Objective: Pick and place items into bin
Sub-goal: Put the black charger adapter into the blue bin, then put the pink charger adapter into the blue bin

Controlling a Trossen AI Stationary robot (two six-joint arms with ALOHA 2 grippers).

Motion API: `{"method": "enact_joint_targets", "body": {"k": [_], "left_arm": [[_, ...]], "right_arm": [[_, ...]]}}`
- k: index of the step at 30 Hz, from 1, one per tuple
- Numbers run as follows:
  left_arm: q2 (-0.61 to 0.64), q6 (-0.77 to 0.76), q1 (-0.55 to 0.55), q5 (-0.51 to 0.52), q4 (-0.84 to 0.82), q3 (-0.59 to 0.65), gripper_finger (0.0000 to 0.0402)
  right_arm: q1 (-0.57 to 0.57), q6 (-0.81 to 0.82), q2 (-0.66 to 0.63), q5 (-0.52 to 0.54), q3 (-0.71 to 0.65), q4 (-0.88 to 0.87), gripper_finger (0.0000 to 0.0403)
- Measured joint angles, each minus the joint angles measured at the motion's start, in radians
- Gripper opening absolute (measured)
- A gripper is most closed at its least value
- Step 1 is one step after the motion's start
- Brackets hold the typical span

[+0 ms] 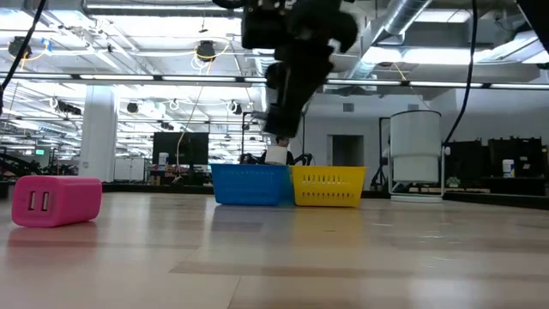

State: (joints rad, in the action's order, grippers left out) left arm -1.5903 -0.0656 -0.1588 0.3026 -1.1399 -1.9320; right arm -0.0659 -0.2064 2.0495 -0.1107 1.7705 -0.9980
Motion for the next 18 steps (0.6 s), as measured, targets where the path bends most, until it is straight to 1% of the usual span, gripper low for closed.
{"method": "enact_joint_targets", "body": {"k": [4, 8, 11, 16, 18], "left_arm": [[0.006, 0.0, 0.006, 0.043, 0.001, -0.002, 0.0027], [0.004, 0.0, 0.007, 0.131, -0.002, -0.002, 0.0027], [0.002, -0.001, 0.007, 0.202, -0.022, -0.002, 0.0027], [-0.007, 0.019, -0.007, 0.169, -0.049, 0.003, 0.0028], [-0.001, 0.024, 0.001, 0.189, -0.048, 0.002, 0.0028]], "right_arm": [[0.079, -0.032, 0.001, 0.012, 0.024, 0.032, 0.0142], [0.141, -0.053, 0.002, 0.012, 0.025, 0.078, 0.0139], [0.171, -0.064, 0.002, 0.011, 0.025, 0.11, 0.0149], [0.217, -0.064, -0.002, 0.019, 0.031, 0.193, 0.0178], [0.224, -0.064, -0.001, 0.014, 0.03, 0.202, 0.0182]]}}
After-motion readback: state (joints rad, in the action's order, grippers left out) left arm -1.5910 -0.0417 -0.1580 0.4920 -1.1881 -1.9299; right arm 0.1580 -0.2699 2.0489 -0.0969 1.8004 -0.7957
